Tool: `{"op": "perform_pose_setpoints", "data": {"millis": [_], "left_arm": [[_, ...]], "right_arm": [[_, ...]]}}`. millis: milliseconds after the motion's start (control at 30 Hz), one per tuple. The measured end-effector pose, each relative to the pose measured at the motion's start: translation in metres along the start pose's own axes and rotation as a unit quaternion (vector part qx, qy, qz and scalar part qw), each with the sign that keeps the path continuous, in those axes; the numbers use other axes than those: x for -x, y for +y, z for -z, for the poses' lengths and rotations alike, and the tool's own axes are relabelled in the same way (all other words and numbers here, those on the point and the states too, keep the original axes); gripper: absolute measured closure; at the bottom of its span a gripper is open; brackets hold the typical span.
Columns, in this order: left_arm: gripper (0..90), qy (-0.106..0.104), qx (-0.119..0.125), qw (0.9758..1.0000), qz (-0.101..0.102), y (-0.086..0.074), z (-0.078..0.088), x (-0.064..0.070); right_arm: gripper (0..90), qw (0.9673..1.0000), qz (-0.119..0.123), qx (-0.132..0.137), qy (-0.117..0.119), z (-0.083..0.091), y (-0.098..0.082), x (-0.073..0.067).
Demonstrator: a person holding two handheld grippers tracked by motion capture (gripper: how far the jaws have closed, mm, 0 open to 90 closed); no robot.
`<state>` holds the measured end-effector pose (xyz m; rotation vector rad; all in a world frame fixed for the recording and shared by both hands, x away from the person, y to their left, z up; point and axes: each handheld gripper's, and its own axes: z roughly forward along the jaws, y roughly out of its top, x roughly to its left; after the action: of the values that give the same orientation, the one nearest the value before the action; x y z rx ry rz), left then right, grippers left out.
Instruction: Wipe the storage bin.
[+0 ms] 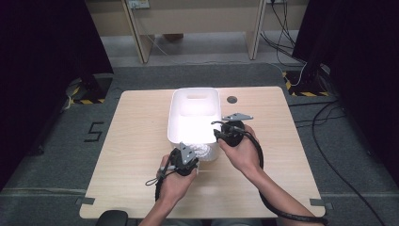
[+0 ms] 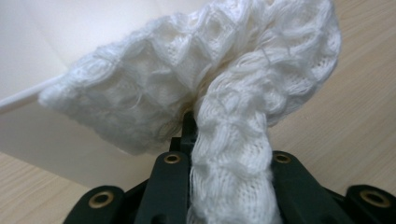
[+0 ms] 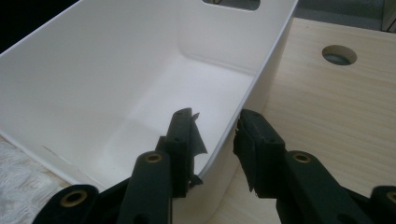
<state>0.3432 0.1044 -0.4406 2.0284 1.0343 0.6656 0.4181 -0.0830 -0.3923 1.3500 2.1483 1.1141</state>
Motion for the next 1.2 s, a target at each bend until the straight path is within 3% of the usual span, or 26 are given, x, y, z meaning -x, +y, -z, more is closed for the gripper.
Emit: {"op": "perform_pose_setpoints", "data": {"millis": [467,1200], "left_arm": [[76.8,-0.002,0.019,0.9998,-0.001,0.01,0.009,0.005],[76.8,0.001,0.001,0.9996,-0.028,0.004,-0.018,0.016]], "right_arm": [[66.4,1.0,0.0,0.0,-0.002,0.0,0.0,0.0],[66.2,1.0,-0.002,-0.001,-0.001,0.0,0.0,0.0]]}}
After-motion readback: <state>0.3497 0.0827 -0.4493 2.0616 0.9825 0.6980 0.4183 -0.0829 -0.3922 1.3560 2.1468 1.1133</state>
